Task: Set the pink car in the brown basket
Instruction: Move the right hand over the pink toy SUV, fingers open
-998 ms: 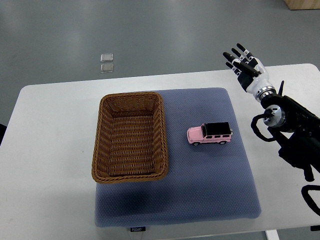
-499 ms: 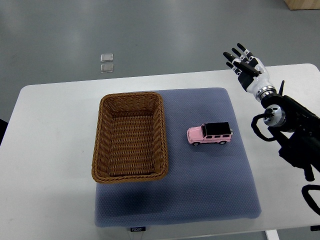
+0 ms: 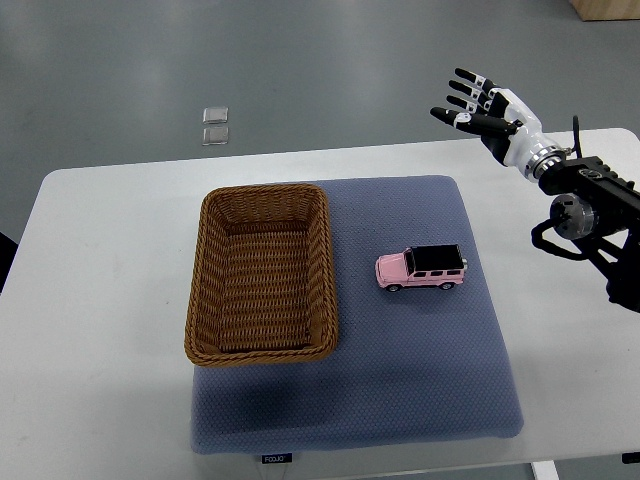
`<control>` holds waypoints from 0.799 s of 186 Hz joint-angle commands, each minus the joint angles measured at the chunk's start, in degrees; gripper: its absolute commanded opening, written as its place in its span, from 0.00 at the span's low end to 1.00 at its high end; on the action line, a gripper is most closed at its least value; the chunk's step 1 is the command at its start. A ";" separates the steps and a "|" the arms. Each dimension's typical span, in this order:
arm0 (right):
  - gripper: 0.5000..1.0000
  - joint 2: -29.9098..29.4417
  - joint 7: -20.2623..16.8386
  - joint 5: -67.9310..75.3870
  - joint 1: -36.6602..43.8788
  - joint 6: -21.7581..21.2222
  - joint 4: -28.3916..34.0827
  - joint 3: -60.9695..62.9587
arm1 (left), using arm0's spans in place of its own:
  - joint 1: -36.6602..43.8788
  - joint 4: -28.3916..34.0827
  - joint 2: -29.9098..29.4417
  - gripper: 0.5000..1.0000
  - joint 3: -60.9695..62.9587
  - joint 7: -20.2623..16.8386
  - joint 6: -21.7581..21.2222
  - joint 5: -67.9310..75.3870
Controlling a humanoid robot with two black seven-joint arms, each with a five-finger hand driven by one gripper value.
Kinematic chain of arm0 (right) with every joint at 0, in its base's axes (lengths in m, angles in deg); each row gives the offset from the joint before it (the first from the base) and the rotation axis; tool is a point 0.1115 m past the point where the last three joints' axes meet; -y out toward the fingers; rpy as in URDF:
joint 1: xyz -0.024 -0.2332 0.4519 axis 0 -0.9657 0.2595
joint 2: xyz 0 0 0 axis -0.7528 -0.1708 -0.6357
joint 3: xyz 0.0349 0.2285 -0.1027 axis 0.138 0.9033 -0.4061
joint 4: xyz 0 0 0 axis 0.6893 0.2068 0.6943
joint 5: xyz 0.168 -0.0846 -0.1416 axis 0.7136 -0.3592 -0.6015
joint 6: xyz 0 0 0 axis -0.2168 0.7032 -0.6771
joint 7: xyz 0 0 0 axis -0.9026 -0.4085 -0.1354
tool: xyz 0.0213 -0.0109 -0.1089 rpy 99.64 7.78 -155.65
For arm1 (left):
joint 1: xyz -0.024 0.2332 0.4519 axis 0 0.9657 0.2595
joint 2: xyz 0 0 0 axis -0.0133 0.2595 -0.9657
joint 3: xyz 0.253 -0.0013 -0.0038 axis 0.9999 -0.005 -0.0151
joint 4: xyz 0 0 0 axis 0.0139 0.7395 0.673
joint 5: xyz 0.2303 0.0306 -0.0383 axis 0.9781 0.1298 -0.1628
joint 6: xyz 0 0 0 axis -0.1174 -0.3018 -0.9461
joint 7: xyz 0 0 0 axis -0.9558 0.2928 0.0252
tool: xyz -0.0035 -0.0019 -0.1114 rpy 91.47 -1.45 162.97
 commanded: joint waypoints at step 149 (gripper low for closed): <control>0.81 16.43 -14.68 -41.76 12.62 -12.20 24.63 -26.79 | -0.01 -0.01 0.00 1.00 0.00 0.00 0.00 0.01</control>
